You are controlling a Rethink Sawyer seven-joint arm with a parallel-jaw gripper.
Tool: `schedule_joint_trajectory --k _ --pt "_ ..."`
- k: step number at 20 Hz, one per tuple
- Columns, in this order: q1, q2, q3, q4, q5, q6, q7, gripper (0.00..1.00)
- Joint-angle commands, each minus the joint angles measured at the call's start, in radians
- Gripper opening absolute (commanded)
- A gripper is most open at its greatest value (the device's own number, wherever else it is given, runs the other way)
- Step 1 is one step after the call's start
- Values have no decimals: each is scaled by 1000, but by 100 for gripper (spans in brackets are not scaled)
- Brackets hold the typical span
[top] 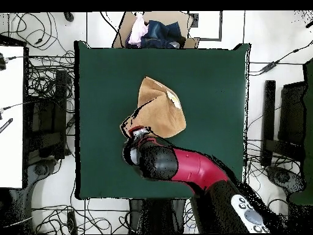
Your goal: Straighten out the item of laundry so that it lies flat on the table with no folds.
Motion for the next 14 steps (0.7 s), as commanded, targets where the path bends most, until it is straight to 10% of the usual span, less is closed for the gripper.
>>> schedule_joint_trajectory --k 1,14 --pt "-78 -36 135 201 -84 -112 -22 0" --pt "58 -20 20 289 -160 -384 127 0"
